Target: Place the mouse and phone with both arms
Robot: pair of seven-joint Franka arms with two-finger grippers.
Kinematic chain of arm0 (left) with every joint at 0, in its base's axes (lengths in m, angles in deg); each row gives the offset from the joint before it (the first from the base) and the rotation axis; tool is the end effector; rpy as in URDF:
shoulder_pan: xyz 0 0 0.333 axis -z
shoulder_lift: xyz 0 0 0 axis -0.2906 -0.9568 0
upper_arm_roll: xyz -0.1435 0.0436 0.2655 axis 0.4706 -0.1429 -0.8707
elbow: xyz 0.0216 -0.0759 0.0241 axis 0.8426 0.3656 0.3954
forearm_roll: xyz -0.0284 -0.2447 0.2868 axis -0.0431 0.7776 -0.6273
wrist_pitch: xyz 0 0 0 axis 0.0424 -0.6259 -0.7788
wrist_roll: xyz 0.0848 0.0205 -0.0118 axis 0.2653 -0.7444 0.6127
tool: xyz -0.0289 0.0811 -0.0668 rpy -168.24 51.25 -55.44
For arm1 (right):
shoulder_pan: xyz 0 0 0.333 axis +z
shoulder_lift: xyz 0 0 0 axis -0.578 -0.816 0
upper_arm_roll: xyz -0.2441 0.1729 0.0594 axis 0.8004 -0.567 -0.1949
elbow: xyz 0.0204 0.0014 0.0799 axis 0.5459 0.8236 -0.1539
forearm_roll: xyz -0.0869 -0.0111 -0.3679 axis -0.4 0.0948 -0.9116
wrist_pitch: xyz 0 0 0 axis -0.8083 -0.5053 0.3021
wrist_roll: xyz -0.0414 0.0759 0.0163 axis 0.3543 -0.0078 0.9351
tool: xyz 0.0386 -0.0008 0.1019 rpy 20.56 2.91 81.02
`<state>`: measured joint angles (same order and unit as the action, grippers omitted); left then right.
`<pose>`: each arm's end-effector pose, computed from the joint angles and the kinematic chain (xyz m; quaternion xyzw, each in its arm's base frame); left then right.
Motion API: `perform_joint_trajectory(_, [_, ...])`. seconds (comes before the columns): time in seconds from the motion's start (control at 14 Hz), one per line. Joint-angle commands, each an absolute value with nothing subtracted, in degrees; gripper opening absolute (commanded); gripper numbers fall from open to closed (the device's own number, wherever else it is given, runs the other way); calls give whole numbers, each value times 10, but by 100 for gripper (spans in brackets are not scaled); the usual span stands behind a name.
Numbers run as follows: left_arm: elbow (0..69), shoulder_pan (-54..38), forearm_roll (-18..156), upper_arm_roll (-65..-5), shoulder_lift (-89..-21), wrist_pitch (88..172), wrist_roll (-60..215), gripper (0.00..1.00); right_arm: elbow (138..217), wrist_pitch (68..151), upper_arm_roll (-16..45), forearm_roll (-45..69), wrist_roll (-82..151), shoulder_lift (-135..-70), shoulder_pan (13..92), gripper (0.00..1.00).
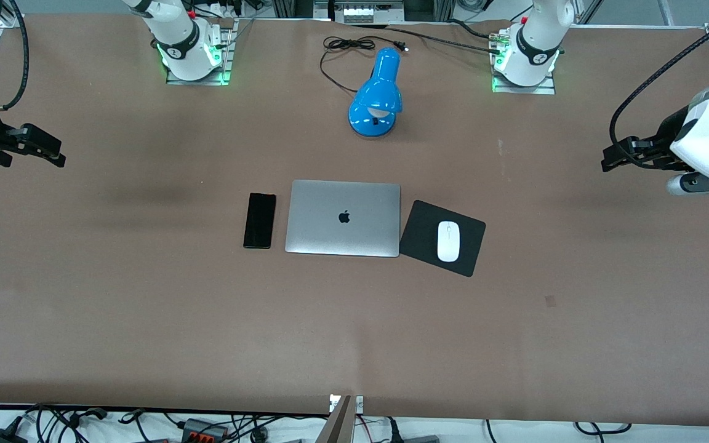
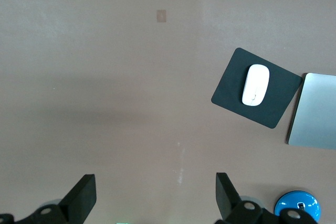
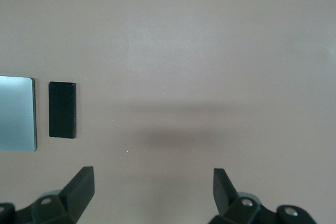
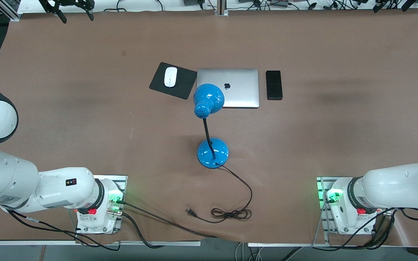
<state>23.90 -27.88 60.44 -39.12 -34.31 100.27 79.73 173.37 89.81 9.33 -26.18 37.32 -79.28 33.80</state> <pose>0.5550 -0.0285 0.5675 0.9970 0.0470 -0.0601 0.0086 0.5487 -0.0189 0.5776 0.9999 0.0064 0.0032 0.0076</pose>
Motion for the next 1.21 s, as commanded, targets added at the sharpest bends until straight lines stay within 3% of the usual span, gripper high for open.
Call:
perform_joint_trajectory(0.0, [237, -281, 596, -384, -335, 996, 794, 100, 1747, 901, 89, -256, 367, -778, 336, 100])
perform_joint_trajectory(0.21, [237, -281, 589, -381, -335, 996, 794, 100, 1747, 903, 115, -255, 369, -779, 356, 100])
perform_joint_trajectory(1.14, [236, -281, 591, -382, -335, 995, 793, 100, 1748, 883, 114, -258, 366, -769, 352, 100])
